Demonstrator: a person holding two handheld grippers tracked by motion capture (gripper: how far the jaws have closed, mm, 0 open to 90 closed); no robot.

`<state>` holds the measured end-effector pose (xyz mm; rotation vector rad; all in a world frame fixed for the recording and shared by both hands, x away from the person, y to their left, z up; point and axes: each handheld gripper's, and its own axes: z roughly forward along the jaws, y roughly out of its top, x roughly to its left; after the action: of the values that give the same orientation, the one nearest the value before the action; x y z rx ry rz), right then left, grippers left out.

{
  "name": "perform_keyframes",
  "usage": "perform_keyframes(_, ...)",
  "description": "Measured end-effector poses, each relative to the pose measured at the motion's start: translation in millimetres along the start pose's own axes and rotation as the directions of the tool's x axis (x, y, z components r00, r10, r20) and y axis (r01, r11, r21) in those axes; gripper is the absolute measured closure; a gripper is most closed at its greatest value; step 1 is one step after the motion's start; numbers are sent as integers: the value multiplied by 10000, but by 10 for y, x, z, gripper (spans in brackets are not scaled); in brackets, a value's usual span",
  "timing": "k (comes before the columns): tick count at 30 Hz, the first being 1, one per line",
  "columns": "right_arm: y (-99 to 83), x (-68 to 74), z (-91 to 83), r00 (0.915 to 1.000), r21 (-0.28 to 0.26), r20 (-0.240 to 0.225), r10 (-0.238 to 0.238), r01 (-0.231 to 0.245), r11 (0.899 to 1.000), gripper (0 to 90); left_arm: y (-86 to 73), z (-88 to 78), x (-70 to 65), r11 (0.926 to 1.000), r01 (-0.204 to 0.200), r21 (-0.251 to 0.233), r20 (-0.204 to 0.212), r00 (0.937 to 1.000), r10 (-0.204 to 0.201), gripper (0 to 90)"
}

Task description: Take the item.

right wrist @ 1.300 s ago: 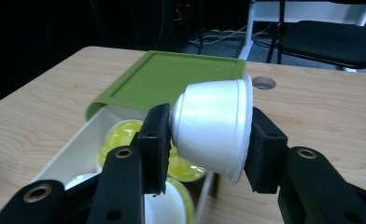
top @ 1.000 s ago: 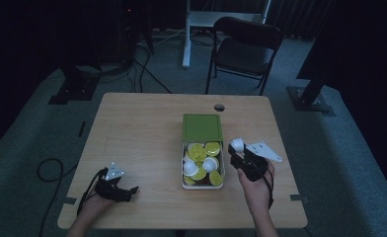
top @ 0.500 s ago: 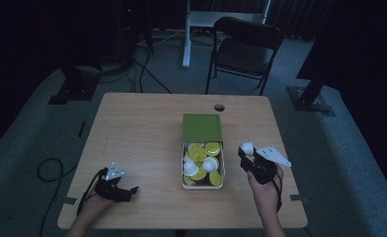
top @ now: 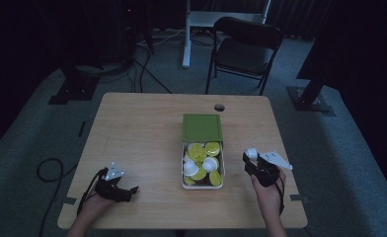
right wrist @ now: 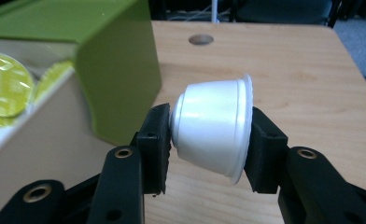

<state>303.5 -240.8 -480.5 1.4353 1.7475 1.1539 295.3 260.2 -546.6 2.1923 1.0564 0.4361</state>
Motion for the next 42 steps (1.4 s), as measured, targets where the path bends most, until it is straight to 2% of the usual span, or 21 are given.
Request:
perform_keyframes(14,-223,-202,158,9987,669,352,362,-385,9970,564,0,0,0,10000,-1,1,2,10000,1,15)
perform_keyframes(31,-299,-309,319,9976,1360,468,520,-579,9890,563,0,0,0,10000,-1,0,1,10000,1,16)
perform_keyframes(42,-342,-373,377,9962,1682,717,493,-608,9839,563,0,0,0,10000,0,0,0,10000,0,15)
